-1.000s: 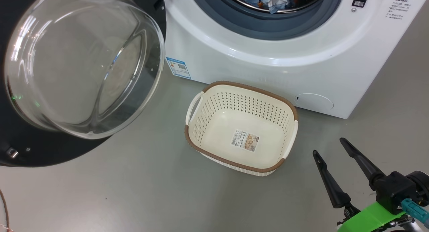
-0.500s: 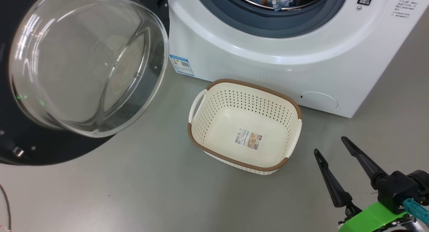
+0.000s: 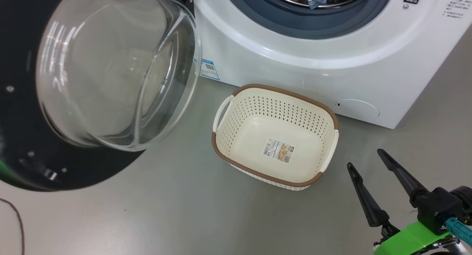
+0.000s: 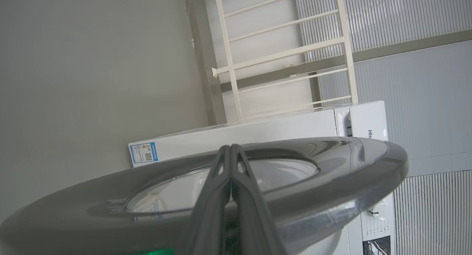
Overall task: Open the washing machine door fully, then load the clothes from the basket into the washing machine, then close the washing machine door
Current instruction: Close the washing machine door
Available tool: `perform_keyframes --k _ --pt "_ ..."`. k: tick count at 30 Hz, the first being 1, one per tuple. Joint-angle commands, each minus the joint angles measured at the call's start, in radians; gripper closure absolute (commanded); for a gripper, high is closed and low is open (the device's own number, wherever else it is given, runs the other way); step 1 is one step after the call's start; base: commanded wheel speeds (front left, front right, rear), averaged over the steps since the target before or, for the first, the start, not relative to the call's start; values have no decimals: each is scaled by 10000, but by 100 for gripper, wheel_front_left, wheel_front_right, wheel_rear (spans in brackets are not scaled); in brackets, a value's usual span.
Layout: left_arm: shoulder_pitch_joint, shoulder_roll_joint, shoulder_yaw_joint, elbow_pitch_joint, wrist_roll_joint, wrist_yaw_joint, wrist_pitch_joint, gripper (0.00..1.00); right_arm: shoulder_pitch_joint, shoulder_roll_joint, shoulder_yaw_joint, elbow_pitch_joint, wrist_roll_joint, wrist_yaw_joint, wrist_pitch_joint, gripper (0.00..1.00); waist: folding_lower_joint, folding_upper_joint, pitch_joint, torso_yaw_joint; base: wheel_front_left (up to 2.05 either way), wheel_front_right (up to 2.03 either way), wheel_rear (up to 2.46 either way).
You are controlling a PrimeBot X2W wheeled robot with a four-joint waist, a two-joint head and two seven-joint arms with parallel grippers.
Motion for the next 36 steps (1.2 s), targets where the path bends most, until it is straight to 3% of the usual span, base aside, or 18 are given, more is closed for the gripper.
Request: perform_keyframes --k 1,23,36 --pt "107 336 128 -577 -67 -142 417 100 -307 -82 166 -318 174 62 -10 0 0 0 22 18 0 0 0" --pt "2658 -424 -174 -4869 -526 -183 2294 100 -296 523 -274 -5 126 62 -655 0 0 0 -176 -431 0 0 0" --pt "3711 -1311 -1129 -7078 -782 263 2714 100 -209 937 -216 349 48 62 -1030 0 0 0 -692 -1199 0 0 0"
